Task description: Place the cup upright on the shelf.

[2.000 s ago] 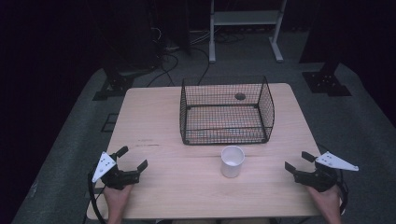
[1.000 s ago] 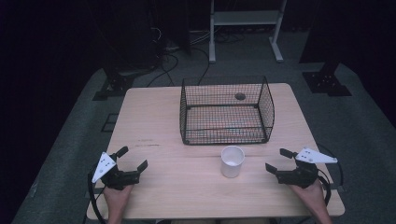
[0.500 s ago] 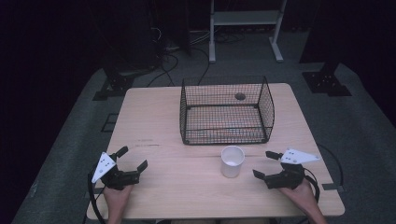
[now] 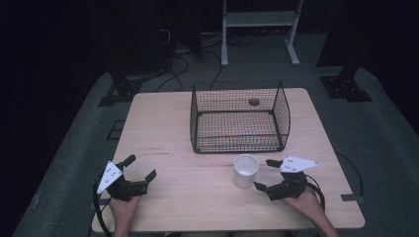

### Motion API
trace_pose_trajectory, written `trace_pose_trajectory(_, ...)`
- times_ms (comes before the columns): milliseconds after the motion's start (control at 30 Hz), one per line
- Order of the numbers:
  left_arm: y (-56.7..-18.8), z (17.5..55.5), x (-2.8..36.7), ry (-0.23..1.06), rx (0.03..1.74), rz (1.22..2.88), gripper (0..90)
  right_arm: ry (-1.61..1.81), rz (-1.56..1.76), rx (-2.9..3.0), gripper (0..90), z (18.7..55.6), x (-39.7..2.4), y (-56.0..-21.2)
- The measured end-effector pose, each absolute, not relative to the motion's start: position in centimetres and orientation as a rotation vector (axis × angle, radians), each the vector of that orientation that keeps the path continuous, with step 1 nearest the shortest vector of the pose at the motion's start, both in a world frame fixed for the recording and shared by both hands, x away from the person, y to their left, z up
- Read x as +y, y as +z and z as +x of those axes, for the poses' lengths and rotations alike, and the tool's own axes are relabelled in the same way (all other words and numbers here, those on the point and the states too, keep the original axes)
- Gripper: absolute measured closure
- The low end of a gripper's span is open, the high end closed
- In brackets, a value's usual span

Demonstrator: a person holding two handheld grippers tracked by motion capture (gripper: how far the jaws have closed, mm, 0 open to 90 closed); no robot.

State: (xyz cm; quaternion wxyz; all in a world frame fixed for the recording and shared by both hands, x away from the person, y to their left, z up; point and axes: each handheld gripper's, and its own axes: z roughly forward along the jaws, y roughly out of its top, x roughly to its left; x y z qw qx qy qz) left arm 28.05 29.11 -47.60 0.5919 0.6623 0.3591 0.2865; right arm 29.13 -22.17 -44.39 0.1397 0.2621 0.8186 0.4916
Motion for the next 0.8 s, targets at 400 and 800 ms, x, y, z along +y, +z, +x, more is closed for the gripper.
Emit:
trace_pose_trajectory(400, -47.6, 28.1, 29.1, 0.666, 0.834, 1.541, 0.0, 1.379, 0.743, 2.401, 3.1, 30.1, -19.9, -44.5)
trace_pose_trajectory(800, -47.6, 28.0, 29.1, 0.665, 0.832, 1.542, 0.0, 1.385, 0.707, 2.422, 3.4, 31.3, -17.9, -44.3)
